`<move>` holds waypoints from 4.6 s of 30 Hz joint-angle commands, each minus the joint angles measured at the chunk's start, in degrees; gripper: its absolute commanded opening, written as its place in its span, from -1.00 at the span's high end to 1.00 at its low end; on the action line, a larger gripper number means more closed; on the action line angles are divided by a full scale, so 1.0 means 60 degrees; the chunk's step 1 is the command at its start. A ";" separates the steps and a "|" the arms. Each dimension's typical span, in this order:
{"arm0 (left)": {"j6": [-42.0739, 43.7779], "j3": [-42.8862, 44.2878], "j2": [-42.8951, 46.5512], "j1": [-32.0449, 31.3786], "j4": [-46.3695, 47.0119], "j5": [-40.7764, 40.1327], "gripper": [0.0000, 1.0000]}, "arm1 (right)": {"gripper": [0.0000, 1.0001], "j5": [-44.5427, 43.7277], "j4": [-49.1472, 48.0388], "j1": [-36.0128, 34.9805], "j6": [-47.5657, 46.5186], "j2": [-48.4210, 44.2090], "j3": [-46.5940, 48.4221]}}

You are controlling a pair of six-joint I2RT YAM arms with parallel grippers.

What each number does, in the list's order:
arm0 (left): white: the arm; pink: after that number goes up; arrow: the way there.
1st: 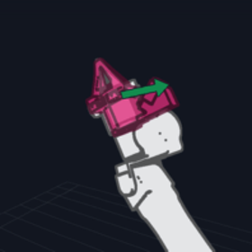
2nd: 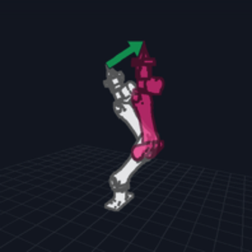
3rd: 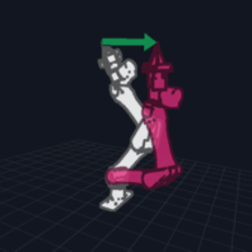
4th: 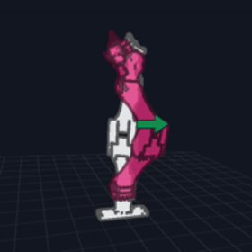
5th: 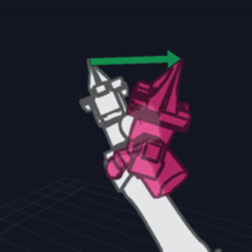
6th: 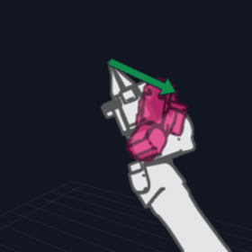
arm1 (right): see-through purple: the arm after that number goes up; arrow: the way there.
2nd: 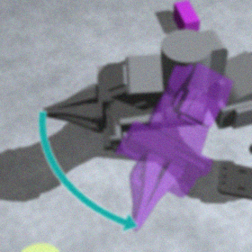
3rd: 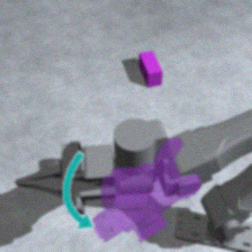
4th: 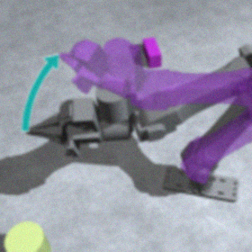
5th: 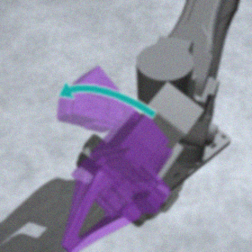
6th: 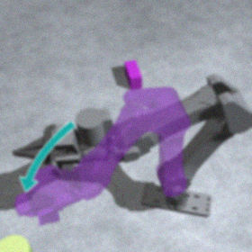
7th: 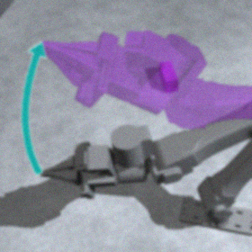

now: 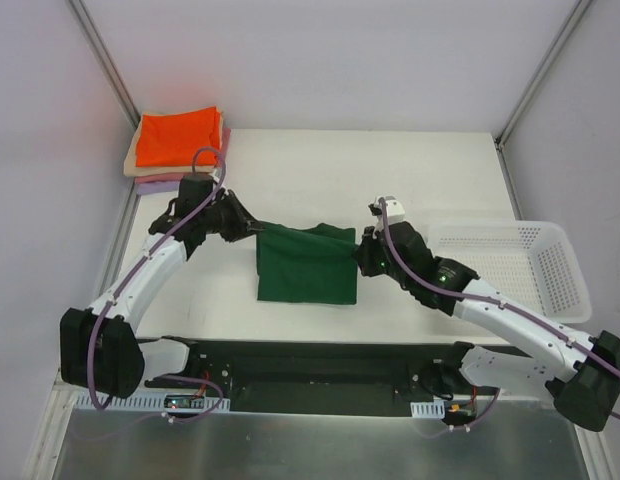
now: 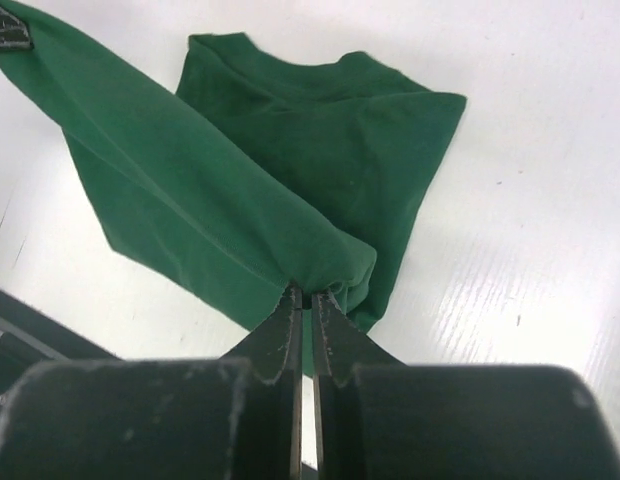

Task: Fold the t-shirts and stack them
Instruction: Fold the long partially folded tshirt into a neat square, then smooth out wrinkles on the folded tshirt, then put the neatly folded tshirt into the corner of the board with the left arm

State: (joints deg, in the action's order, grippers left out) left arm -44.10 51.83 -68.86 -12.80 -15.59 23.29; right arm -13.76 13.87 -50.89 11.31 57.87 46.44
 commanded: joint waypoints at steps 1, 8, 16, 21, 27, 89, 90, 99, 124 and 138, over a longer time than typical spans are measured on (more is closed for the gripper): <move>0.0332 0.0779 -0.0738 0.0067 0.0460 -0.0731 1.00 | 0.99 -0.0593 -0.0202 0.0454 -0.0084 0.0374 0.0698; 0.0450 0.1716 -0.2306 0.0258 0.0607 -0.0234 1.00 | 0.99 -0.0374 -0.0875 0.1039 -0.0156 0.1048 0.0684; 0.0436 0.2698 -0.3946 0.0477 0.0636 -0.0571 1.00 | 0.99 0.0167 -0.2910 0.2153 -0.0317 0.2731 0.0624; 0.0435 0.3225 -0.4942 0.0624 0.0651 -0.0688 1.00 | 0.99 0.0564 -0.3424 0.2637 -0.0274 0.3947 0.1049; 0.0684 0.4133 -0.6377 0.0726 0.0636 -0.0498 1.00 | 0.90 0.0390 -0.3556 0.2901 -0.0054 0.5090 0.1386; 0.1066 0.1061 -0.3319 -0.0897 0.1103 0.0659 -0.98 | -0.93 0.7069 -0.1883 0.2667 -0.1185 0.4506 0.1316; 0.1007 0.0841 -0.3275 -0.1117 0.1163 0.0703 -0.98 | -0.93 0.7025 -0.2220 0.2667 -0.1110 0.4550 0.1082; 0.0962 -0.0727 -0.3626 -0.1412 0.1398 0.0309 -0.98 | -0.93 0.5811 -0.2209 0.2652 -0.0904 0.5707 -0.0003; 0.1331 0.0925 -0.2436 -0.1135 -0.1370 -0.2284 -0.98 | -0.93 0.3068 -0.1829 0.2652 -0.0537 -0.1602 -0.2070; 0.1095 0.2772 -0.5851 -0.1046 -0.1385 -0.2270 -0.70 | -0.93 0.2354 -0.1286 0.2652 -0.0889 -0.2509 -0.2553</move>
State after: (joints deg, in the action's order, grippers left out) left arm -36.91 65.60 -102.17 -18.70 -22.24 9.82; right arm 5.54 6.42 -35.00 6.52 46.26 32.42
